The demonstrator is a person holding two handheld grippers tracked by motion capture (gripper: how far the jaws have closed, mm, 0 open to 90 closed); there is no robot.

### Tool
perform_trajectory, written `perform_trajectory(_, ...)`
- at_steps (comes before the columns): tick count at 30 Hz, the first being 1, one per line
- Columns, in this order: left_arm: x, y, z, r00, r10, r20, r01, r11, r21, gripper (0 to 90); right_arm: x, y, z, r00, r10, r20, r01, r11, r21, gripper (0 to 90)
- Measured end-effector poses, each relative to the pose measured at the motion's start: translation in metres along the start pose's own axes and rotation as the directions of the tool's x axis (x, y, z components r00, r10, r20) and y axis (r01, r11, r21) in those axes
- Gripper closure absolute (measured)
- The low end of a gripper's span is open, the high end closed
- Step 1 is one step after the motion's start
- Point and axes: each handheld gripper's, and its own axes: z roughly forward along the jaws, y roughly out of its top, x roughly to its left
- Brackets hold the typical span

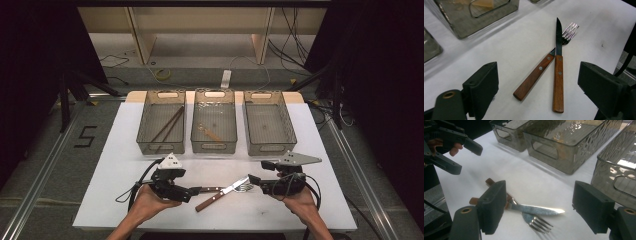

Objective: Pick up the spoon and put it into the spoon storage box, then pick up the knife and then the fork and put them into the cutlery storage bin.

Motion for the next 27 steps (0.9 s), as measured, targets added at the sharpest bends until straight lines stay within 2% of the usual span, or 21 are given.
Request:
perform_trajectory(10, -0.007, 0.002, 0.011, 0.9997, 0.024, -0.001, -0.024, 0.9983, 0.053, 16.5, 0.001, -0.004, -0.004, 0.9999, -0.001, 0.012, 0.001, 1.000, 0.009, 27.6)
perform_trajectory(13, -0.009, 0.003, 0.016, 0.9996, 0.030, 0.004, -0.030, 0.9954, 0.091, 16.7, 0.001, -0.004, -0.005, 0.9999, 0.000, 0.011, 0.000, 1.000, 0.009, 27.6)
perform_trajectory(20, -0.015, 0.004, 0.028, 0.9986, 0.047, 0.024, -0.050, 0.9841, 0.170, 20.0, 0.001, -0.005, -0.005, 0.9997, -0.007, 0.022, 0.006, 1.000, 0.029, 27.4)
perform_trajectory(27, -0.026, 0.003, 0.041, 0.9941, 0.091, 0.060, -0.103, 0.9618, 0.253, 30.8, 0.003, -0.004, -0.005, 0.9996, -0.021, 0.019, 0.020, 0.999, 0.037, 27.4)
